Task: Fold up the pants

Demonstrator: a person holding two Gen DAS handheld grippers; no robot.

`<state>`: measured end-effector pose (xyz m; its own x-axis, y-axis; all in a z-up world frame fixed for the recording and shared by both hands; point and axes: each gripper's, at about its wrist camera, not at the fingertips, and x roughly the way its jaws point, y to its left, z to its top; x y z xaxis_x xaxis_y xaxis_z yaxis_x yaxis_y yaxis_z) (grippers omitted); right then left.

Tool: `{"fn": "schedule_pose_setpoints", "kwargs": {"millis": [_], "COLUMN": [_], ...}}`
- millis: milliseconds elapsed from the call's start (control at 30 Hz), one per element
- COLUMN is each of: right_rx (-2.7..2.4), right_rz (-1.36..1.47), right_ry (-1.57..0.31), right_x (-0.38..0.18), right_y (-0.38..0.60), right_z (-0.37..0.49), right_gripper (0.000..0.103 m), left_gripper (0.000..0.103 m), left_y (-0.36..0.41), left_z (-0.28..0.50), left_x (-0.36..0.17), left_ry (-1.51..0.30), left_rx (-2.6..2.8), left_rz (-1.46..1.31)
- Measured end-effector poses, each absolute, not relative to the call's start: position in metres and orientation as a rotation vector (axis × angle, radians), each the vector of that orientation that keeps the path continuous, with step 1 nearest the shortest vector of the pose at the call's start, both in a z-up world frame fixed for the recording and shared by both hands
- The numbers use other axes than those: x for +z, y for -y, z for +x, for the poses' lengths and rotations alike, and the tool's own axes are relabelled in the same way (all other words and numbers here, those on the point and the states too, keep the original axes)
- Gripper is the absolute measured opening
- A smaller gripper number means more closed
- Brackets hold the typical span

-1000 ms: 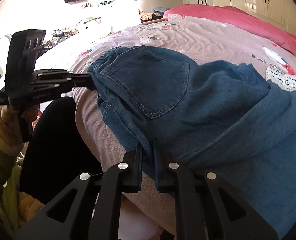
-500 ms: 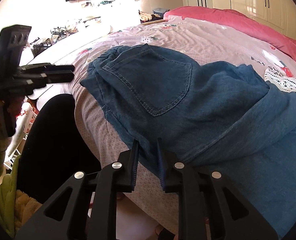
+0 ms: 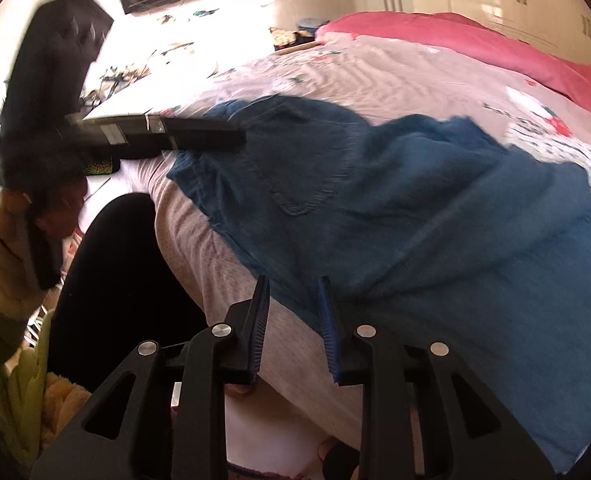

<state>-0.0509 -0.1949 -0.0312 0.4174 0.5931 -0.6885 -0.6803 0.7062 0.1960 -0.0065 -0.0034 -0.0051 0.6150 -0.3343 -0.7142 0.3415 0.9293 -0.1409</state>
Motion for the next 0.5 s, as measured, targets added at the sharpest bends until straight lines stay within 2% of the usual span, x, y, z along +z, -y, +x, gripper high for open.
{"fn": "schedule_pose_setpoints", "kwargs": {"millis": [133,300,433,500], "right_rx": [0.72,0.641,0.559,0.499], "right_rz": [-0.06,-0.023,0.011,0.019], "right_ry": [-0.797,-0.782,-0.82,-0.862], "right_x": [-0.024,-0.017,-0.025,-0.032], "right_y": [0.225,0.249,0.268,0.274], "right_z": [-0.047,-0.039,-0.029,-0.021], "right_gripper": [0.03,0.038,0.047,0.048], "left_gripper": [0.038,0.038,0.038,0.039], "left_y": [0.012,0.003,0.004,0.005], "left_z": [-0.009,-0.013,-0.022,-0.029], "left_x": [-0.031,-0.045,-0.046,-0.038], "left_ry": [-0.867,-0.878,-0.851,-0.826], "left_rx": [-0.342,-0.342,-0.323,-0.3], "left_rz": [0.092,0.054,0.088,0.087]}}
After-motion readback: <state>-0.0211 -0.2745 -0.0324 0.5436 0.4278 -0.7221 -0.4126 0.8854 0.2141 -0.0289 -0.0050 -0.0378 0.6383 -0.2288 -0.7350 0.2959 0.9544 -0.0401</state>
